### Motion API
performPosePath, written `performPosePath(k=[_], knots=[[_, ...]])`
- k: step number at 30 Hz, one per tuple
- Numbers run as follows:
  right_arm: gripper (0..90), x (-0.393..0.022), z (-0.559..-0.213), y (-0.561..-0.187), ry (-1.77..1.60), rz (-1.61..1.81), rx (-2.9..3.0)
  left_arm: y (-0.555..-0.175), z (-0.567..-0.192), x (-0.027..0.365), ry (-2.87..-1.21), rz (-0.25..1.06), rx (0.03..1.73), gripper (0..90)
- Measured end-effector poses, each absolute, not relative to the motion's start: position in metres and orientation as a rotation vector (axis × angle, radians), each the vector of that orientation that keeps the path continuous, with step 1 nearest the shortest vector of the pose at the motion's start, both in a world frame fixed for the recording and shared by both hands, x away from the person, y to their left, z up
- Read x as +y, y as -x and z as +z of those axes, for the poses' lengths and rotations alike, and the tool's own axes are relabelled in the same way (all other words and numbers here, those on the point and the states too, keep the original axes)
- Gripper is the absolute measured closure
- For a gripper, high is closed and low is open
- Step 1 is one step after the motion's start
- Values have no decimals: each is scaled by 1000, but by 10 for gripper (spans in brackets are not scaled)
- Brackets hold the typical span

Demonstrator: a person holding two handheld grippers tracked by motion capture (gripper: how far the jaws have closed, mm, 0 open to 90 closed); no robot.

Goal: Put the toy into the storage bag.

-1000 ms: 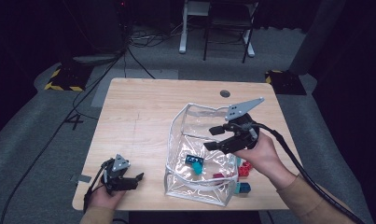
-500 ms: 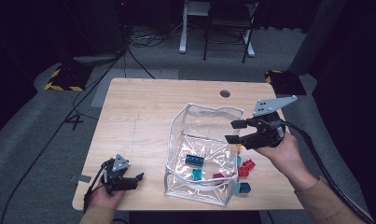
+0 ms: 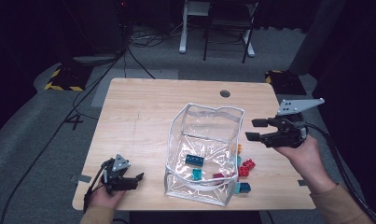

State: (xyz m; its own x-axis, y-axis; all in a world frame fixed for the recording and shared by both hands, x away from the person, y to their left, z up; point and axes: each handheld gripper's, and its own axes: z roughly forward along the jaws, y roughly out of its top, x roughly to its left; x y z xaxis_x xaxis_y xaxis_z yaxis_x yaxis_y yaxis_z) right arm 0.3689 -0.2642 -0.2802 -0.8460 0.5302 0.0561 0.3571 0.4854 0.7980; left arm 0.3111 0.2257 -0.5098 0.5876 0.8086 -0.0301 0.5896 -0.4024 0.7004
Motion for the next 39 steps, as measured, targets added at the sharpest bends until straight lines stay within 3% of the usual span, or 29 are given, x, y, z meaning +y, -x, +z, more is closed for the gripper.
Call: performPosePath(k=[19,39], knots=[[418,-300,-303,-380,-862,1250,2469,-311,-510,226,-2136,415,1105,212],[424,-303,-375,-399,-952,1215,2501,-311,-510,226,-2137,415,1104,212]])
